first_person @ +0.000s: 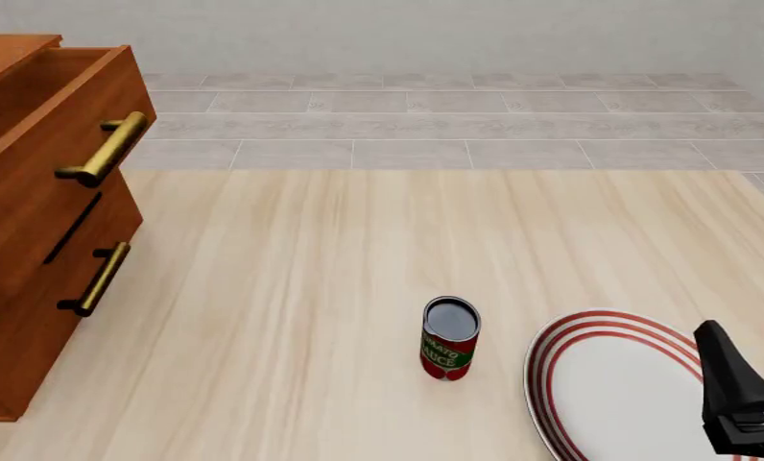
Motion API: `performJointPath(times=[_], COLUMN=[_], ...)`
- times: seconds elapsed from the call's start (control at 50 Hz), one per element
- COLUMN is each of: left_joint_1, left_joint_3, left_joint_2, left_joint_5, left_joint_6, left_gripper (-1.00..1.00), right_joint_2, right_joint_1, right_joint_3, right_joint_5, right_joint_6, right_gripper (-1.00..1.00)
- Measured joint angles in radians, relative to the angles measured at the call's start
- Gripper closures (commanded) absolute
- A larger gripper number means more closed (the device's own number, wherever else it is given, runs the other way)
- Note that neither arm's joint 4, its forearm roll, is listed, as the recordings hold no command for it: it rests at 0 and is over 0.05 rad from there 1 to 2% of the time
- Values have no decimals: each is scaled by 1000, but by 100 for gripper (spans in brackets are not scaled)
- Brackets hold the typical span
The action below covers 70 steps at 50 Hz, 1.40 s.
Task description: Put the bowl on top of the cabinet.
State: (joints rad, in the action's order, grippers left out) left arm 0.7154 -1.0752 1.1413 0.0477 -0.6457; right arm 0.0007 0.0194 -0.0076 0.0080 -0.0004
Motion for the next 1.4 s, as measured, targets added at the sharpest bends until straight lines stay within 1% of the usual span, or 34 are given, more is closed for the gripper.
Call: performJointPath(times=[0.22, 1.02, 1.22, 1.4], left_joint_1=[12, 21, 35, 40], left_joint_3=[-3, -50, -42, -26], left_joint_2=[24, 128, 127, 93], left_joint_5=[-7, -29, -34, -30], left_joint_6=[-9, 3, 2, 4], left_gripper=[100, 100, 100, 100], right_joint_2=[0, 0, 0, 0], right_joint_1=[0, 0, 0, 0], right_joint_3=[0, 0, 0, 0], right_joint_5=[0, 0, 0, 0], right_joint_6=[0, 0, 0, 0], right_gripper=[-100, -100, -100, -100])
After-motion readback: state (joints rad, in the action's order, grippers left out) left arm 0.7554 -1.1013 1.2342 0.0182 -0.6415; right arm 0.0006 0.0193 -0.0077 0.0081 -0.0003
